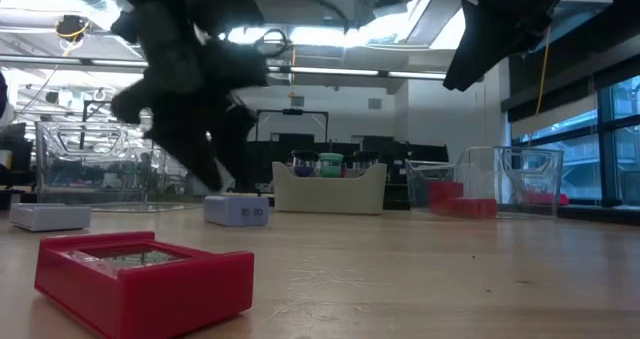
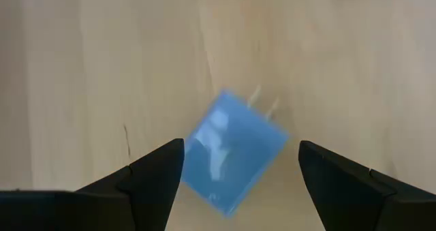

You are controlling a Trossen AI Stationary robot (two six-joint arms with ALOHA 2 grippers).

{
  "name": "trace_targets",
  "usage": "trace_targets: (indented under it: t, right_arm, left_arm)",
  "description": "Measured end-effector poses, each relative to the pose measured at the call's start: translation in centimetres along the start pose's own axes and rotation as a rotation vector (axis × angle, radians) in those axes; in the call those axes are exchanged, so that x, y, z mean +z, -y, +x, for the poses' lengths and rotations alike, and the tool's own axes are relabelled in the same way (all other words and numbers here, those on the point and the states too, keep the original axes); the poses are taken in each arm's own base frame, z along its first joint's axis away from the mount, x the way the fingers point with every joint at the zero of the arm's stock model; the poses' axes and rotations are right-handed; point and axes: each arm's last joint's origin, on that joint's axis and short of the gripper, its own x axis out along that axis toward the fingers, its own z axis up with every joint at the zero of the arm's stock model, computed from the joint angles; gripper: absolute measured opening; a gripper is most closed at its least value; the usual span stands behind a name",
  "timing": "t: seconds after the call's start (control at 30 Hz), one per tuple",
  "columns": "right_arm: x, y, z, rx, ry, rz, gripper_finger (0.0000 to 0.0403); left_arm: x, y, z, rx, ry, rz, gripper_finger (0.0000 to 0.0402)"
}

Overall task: Pick & Place Office items
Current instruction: Put the blue charger adapter into the right transparent bin

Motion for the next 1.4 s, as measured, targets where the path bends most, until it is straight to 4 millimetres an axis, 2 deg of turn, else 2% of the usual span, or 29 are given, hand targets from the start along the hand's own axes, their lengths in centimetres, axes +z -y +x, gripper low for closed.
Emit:
trace_targets:
  t: [0.37,0.7,0.83,1.0,1.2,1.4]
  right_arm:
    - [0.0,0.0,0.0,0.000,0.000,0.000,0.0288]
    - [0.0,0.0,0.0,0.005,-0.007,-0.001,0.0288]
    - [0.0,0.0,0.0,0.004,-0.007,-0.002,0.0288]
    - [0.0,0.0,0.0,0.004,-0.007,-0.002,0.0288]
    - [0.1,-0.2,0.0,0.020,0.005,0.054,0.0288]
    - [1.4,-0.8,0.4,0.111,0.047,0.259,0.0288]
  left_arm:
    - [0.5,-0.4,2.5,-0.007,-0.090,0.229,0.0288]
    - [0.3,-0.4,3.4,-0.018,-0.146,0.192,0.0283]
    - [0.3,-0.3,2.8,-0.008,-0.149,0.128,0.0254]
    - [0.8,-0.4,1.4,0.010,-0.093,-0.035,0.0213]
    - [2.4,-0.4,-1.0,0.032,0.071,-0.193,0.0213]
    - [4.7,0.7,-4.3,0.202,0.324,-0.124,0.0221]
